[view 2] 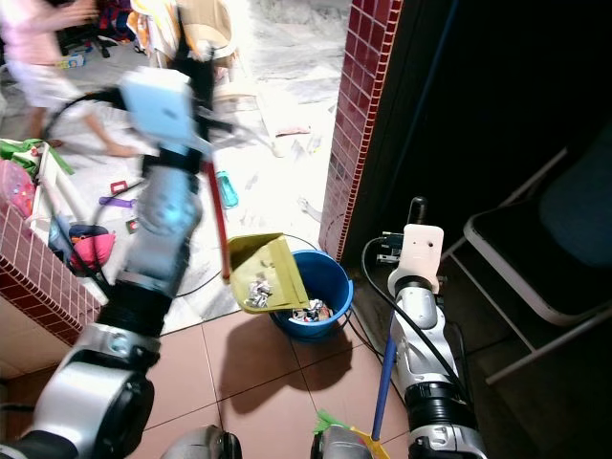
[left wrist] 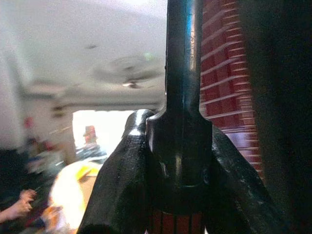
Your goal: Sweep floor
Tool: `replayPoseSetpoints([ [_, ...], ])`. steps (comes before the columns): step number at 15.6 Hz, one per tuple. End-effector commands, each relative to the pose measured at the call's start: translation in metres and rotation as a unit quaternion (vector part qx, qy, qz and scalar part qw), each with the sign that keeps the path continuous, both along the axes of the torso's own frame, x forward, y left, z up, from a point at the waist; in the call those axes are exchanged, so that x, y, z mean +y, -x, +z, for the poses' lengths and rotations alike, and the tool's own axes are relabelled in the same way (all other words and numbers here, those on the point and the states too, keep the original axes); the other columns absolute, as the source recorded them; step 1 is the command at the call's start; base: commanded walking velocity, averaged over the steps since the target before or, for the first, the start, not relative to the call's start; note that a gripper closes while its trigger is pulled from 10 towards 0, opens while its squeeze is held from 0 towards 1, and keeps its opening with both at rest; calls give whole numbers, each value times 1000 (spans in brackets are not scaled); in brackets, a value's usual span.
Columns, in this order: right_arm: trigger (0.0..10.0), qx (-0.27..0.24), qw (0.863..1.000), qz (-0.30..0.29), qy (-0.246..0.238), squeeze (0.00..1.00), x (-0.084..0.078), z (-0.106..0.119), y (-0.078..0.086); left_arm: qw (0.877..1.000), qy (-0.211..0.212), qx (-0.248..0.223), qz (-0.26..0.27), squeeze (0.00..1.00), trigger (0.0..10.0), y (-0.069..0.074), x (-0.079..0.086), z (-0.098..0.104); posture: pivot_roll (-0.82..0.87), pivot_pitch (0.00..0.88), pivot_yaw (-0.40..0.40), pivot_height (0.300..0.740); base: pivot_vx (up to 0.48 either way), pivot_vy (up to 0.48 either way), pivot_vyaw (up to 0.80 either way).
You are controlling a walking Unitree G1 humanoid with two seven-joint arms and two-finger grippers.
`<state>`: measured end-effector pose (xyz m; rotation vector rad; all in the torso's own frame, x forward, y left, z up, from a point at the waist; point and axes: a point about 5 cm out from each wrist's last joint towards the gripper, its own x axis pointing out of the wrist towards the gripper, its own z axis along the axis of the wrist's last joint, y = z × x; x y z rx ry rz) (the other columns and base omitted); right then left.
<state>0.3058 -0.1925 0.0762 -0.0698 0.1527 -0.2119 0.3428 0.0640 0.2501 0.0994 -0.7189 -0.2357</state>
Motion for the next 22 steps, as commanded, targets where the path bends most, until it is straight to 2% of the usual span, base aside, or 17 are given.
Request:
replayPoseSetpoints([
  [1, 10000, -37, 999, 6, 9, 0, 1, 18, -9, 997, -56, -13, -56, 0, 10000, 8, -21, -8, -123, 38, -9, 740, 0, 0, 0],
  [3, 10000, -38, 999, 6, 9, 0, 2, 18, -9, 987, -108, -26, -113, 0, 10000, 19, -38, -17, -123, 38, -6, 740, 0, 0, 0],
  [5, 10000, -39, 999, 5, 9, 0, 2, 19, -9, 961, -185, -35, -204, 0, 10000, 36, -59, -33, -121, 43, -7, 740, 0, 0, 0],
  [7, 10000, -40, 999, 3, 9, 0, 2, 19, -10, 934, -240, -42, -262, 0, 10000, 48, -69, -46, -122, 48, -10, 740, 0, 0, 0],
  [8, 10000, -40, 999, 3, 8, 0, 1, 20, -10, 914, -274, -52, -293, 0, 10000, 56, -74, -52, -120, 50, -13, 740, 0, 0, 0],
  [11, 10000, -40, 999, 3, 9, 0, 1, 20, -12, 882, -326, -79, -331, 0, 10000, 65, -79, -55, -120, 57, -17, 740, 0, 0, 0],
  [12, 10000, -41, 999, 4, 10, 0, 1, 21, -13, 876, -333, -82, -340, 0, 10000, 66, -80, -55, -120, 52, -16, 740, 0, 0, 0],
  [16, 10000, -42, 999, 7, 11, 0, 3, 22, -15, 843, -375, -56, -381, 0, 10000, 72, -82, -65, -119, 51, -18, 740, 0, 0, 0],
  [18, 10000, -42, 999, 8, 11, 0, 3, 22, -15, 838, -381, -58, -386, 0, 10000, 74, -83, -67, -119, 51, -18, 740, 0, 0, 0],
  [19, 10000, -42, 999, 9, 12, 0, 3, 22, -16, 844, -374, -60, -381, 0, 10000, 73, -84, -64, -121, 50, -24, 740, 0, 0, 0],
  [20, 10000, -42, 999, 10, 13, 0, 3, 22, -16, 858, -361, -71, -358, 0, 10000, 68, -83, -56, -123, 49, -25, 740, 0, 0, 0],
  [22, 10000, -42, 999, 9, 13, 0, 2, 22, -15, 877, -343, -81, -327, 0, 10000, 60, -79, -41, -126, 48, -26, 740, 0, 0, 0],
])
